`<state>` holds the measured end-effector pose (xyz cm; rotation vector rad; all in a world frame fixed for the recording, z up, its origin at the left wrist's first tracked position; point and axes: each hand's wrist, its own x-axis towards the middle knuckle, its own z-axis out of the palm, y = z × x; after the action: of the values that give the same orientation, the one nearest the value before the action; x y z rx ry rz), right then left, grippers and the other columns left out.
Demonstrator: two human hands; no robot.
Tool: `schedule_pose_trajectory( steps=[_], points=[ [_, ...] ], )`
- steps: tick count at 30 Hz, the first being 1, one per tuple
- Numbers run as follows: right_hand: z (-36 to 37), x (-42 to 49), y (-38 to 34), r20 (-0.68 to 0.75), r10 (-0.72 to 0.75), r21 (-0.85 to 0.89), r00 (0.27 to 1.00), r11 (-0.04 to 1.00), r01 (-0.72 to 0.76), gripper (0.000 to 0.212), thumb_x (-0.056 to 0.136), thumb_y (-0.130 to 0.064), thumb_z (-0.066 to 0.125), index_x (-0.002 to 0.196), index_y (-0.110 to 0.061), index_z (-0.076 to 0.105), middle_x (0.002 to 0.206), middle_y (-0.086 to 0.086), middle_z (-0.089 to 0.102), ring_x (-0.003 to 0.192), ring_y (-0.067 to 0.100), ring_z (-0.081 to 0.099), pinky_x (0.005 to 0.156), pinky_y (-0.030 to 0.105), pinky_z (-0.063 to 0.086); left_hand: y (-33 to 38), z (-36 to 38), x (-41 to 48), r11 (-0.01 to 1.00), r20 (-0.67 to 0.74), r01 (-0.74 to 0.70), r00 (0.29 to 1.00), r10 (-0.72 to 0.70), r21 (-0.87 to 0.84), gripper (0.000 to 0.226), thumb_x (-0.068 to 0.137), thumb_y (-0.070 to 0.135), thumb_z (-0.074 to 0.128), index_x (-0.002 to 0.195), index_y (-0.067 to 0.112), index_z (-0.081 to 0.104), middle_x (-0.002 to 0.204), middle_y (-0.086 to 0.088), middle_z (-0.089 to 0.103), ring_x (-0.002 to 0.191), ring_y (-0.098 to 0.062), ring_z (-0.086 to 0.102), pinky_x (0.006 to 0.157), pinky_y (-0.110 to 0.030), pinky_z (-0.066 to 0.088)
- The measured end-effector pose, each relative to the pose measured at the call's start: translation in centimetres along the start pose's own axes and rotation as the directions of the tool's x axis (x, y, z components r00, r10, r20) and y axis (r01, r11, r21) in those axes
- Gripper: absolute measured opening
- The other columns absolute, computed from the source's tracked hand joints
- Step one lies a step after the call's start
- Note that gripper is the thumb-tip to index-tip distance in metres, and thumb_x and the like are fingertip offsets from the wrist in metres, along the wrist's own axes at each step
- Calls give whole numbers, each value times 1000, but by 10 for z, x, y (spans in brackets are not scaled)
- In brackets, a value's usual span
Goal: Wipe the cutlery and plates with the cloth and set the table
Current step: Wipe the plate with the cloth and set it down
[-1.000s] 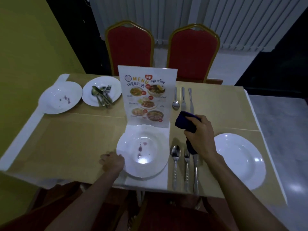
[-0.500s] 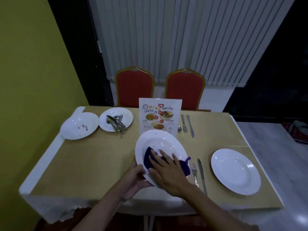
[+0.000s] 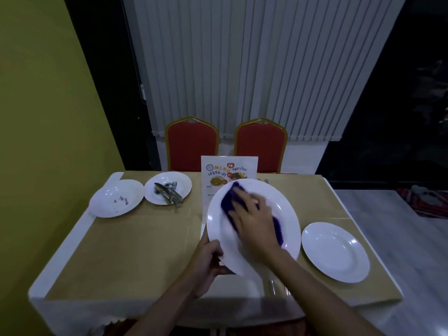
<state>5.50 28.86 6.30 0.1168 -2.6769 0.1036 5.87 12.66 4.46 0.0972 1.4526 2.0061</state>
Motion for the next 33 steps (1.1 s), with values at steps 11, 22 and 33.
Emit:
schedule_pose_trajectory(
  steps=[11, 22, 33],
  points=[
    [-8, 20, 23, -273, 108, 366, 956, 931, -1, 46, 99, -14, 51, 144, -17, 41, 153, 0, 42, 132, 30, 42, 104, 54, 39, 10, 2, -14, 996, 102, -24, 995, 15, 85, 85, 64, 2, 45, 137, 47, 44, 92, 1, 71, 63, -21, 61, 61, -42, 57],
    [-35, 19, 37, -213, 159, -188, 964, 962, -200, 46, 98, -38, 52, 140, -21, 52, 140, 7, 52, 108, 35, 53, 75, 43, 46, 21, -5, -14, 999, 84, -45, 996, 43, 20, 79, 59, 6, 47, 131, 39, 54, 99, -2, 69, 62, -18, 63, 62, -41, 56],
    [-15, -60, 15, -65, -206, 69, 976, 975, 210, 24, 71, -18, 86, 94, -16, 79, 89, 3, 74, 63, 29, 62, 59, 31, 54, 17, -13, 11, 958, -89, -67, 995, 44, -277, 57, 85, -5, 32, 137, 9, 49, 119, -11, 71, 103, -37, 64, 69, -48, 61]
  ],
)
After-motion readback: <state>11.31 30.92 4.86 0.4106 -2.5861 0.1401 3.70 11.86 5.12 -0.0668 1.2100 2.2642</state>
